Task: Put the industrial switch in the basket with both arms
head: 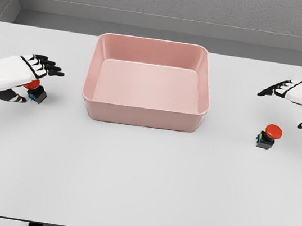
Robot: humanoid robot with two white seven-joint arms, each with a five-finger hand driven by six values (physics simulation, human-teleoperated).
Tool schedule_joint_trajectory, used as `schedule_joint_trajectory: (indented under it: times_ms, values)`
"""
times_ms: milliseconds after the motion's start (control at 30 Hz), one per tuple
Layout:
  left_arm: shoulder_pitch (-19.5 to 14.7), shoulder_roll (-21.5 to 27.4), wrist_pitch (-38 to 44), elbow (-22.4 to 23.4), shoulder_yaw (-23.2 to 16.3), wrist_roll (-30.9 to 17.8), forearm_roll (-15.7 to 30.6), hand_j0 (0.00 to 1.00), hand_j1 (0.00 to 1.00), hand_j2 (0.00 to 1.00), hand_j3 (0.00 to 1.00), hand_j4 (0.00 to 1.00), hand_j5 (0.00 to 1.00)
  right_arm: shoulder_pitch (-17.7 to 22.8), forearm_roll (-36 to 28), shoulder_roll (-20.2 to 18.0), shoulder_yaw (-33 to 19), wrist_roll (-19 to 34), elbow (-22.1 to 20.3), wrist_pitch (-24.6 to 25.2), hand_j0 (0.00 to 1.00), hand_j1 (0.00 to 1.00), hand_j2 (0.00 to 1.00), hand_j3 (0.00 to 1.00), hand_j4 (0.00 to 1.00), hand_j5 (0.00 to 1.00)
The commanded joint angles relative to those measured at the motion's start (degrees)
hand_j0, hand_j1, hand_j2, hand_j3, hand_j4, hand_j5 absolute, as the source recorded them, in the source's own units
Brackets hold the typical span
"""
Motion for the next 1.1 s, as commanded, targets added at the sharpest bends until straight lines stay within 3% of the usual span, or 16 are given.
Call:
schedule_joint_trajectory:
  times_ms: [0, 300, 567, 1067]
  values:
    - [0.0, 0.0, 0.0, 0.6, -0.3, 0.1, 0.5, 1.00, 1.00, 1.00, 1.00, 1.00, 1.00, 0.1, -0.4, -1.3, -0.2, 0.1, -1.9, 0.1, 1.00, 1.00, 1.00, 1.00, 1.00, 1.00]
    - [-1.6, -3.2, 0.0, 6.4, -0.3, 0.1, 0.3, 1.00, 1.00, 1.00, 1.00, 1.00, 1.00, 2.3, -0.4, -1.2, -0.9, -0.1, -2.2, 0.1, 1.00, 1.00, 1.00, 1.00, 1.00, 1.00]
    - [-1.7, -4.9, 0.0, 8.2, -1.1, 0.2, -0.4, 1.00, 1.00, 1.00, 1.00, 1.00, 1.00, 4.0, -0.4, -1.4, -0.9, -0.5, -6.1, 0.1, 1.00, 1.00, 1.00, 1.00, 1.00, 1.00]
    - [-2.2, -5.0, 0.0, 9.0, -2.4, 0.4, -0.3, 0.96, 0.96, 0.96, 0.96, 0.96, 0.96, 5.9, -0.4, -2.4, -0.9, -0.2, -6.2, 0.1, 1.00, 1.00, 1.00, 1.00, 1.00, 1.00]
